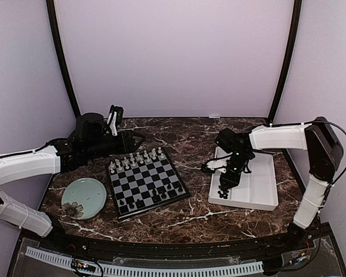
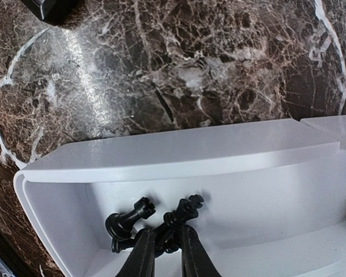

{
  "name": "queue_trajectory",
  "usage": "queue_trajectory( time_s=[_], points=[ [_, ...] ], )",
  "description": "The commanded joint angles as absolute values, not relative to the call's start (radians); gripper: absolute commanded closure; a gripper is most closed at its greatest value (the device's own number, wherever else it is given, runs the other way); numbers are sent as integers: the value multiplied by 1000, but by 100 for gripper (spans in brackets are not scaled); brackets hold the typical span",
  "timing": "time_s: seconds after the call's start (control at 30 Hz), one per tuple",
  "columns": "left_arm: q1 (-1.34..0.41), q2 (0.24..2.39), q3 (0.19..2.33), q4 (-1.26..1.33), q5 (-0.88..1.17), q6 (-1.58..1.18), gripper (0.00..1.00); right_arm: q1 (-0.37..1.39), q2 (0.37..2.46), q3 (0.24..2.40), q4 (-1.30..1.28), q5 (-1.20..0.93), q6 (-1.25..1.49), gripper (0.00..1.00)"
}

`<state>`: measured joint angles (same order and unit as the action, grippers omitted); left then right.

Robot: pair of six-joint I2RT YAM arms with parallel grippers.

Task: Set up the chess pieces on the board
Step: Pick up the queen from the storage box.

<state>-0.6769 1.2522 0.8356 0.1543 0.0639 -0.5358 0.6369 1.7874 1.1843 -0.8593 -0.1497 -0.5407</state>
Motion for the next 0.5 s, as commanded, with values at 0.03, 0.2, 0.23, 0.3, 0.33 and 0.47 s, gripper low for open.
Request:
queue_trajectory(
  time_s=[0.03,0.2,0.23,0.3,0.33,0.47],
  points=[
    [-672,1246,864,155,69,-536,42,646,1772,1167,-851,-160,-508,79],
    [-673,1250,858,161,75,-547,42,653,1788,1143,-852,-161,-498,75],
    [-672,1249,857,161,75,-548,42,656,1791,1140,-857,-161,-497,74],
    [-672,1247,853,161,73,-550,42,658,1787,1139,-865,-166,-493,73],
    [-672,1246,853,160,73,-549,42,658,1784,1142,-871,-171,-490,73],
    [-673,1249,851,161,71,-551,42,659,1769,1153,-890,-185,-484,72]
  ],
)
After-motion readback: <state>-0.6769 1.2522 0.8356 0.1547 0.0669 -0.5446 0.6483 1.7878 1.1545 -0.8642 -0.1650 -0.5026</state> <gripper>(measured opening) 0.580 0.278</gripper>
